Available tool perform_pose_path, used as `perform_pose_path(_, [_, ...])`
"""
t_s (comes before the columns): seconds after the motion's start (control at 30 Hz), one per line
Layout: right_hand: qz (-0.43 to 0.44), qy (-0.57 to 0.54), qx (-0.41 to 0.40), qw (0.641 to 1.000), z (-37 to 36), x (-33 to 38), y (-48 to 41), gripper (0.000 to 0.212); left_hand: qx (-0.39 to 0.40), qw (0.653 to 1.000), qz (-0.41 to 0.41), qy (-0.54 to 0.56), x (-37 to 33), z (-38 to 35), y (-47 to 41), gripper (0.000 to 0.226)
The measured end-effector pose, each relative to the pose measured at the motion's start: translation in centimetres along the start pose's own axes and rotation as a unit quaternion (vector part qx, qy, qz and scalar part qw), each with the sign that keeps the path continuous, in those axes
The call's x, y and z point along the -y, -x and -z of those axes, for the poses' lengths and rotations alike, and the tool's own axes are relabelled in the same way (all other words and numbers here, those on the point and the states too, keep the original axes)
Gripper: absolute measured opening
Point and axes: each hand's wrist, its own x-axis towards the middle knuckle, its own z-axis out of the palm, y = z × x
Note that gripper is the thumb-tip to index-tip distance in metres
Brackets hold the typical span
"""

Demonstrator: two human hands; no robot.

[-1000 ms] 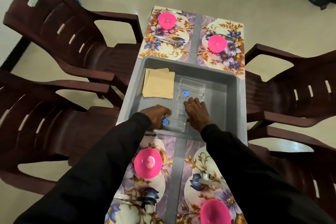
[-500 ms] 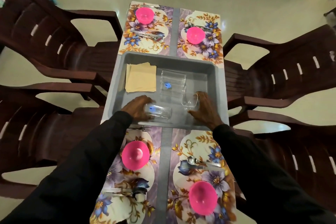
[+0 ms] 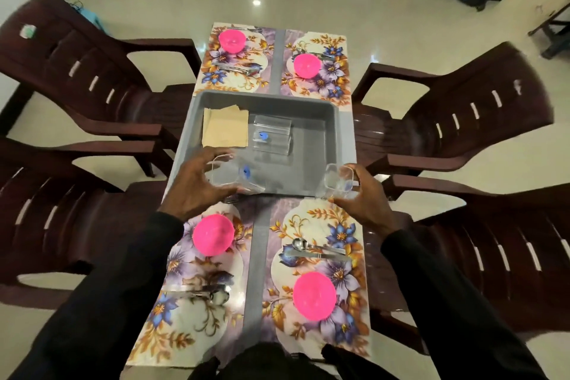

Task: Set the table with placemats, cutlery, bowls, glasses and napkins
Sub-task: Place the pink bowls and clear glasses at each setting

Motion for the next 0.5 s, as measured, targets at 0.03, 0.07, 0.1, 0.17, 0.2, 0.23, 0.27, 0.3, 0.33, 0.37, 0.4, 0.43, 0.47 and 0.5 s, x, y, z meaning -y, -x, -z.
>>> perform_pose_path(0.03, [-0.006, 0.002, 0.000, 1.000, 0.3, -0.5, 0.9, 0.059, -0.007, 1.000, 0.010, 0.013, -0.8, -0.3, 1.0, 0.072])
perform_pose_path(0.07, [-0.015, 0.001, 0.001, 1.000, 0.4, -1.0, 1.7, 0.059, -0.013, 0.999, 0.020, 0.026, -1.4, -0.7, 2.1, 0.073])
perform_pose_path(0.1, [-0.024, -0.001, 0.003, 1.000, 0.5, -1.5, 2.5, 0.059, -0.018, 0.999, 0.026, 0.034, -2.0, -1.2, 3.2, 0.073])
perform_pose_path(0.17, [-0.038, -0.008, 0.009, 0.999, 0.4, -2.6, 3.8, 0.058, -0.025, 0.998, 0.038, 0.037, -2.7, -2.4, 5.3, 0.073])
perform_pose_path(0.2, [-0.042, -0.010, 0.015, 0.999, 0.1, -3.0, 4.4, 0.057, -0.028, 0.998, 0.044, 0.038, -2.8, -3.0, 6.3, 0.073])
perform_pose_path(0.23, [-0.041, -0.005, 0.018, 0.999, -0.3, -3.5, 4.7, 0.056, -0.031, 0.997, 0.050, 0.039, -2.9, -3.5, 7.2, 0.072])
perform_pose_path(0.27, [-0.039, 0.001, 0.019, 0.999, -0.7, -3.9, 5.1, 0.055, -0.033, 0.997, 0.056, 0.040, -2.9, -4.1, 8.3, 0.073])
perform_pose_path(0.3, [-0.042, 0.003, 0.020, 0.999, -1.3, -4.5, 5.4, 0.055, -0.033, 0.997, 0.063, 0.041, -2.7, -4.6, 9.2, 0.074])
perform_pose_path(0.33, [-0.049, -0.001, 0.022, 0.999, -1.9, -5.0, 5.5, 0.055, -0.031, 0.996, 0.069, 0.041, -2.8, -5.0, 10.2, 0.075])
perform_pose_path(0.37, [-0.057, -0.004, 0.023, 0.998, -2.6, -5.6, 5.5, 0.055, -0.029, 0.996, 0.074, 0.038, -2.8, -5.3, 11.1, 0.076])
perform_pose_path(0.4, [-0.062, -0.005, 0.021, 0.998, -3.2, -6.2, 5.3, 0.055, -0.027, 0.996, 0.078, 0.035, -2.8, -5.5, 11.9, 0.075])
perform_pose_path(0.43, [-0.063, -0.003, 0.020, 0.998, -3.9, -6.8, 5.3, 0.056, -0.026, 0.996, 0.079, 0.033, -3.0, -5.8, 12.8, 0.073])
perform_pose_path(0.47, [-0.063, 0.002, 0.018, 0.998, -4.4, -7.3, 5.1, 0.057, -0.025, 0.996, 0.080, 0.034, -3.0, -6.0, 13.5, 0.071])
perform_pose_path(0.5, [-0.061, 0.005, 0.017, 0.998, -4.9, -7.7, 4.9, 0.058, -0.026, 0.996, 0.083, 0.036, -3.1, -6.2, 14.2, 0.070])
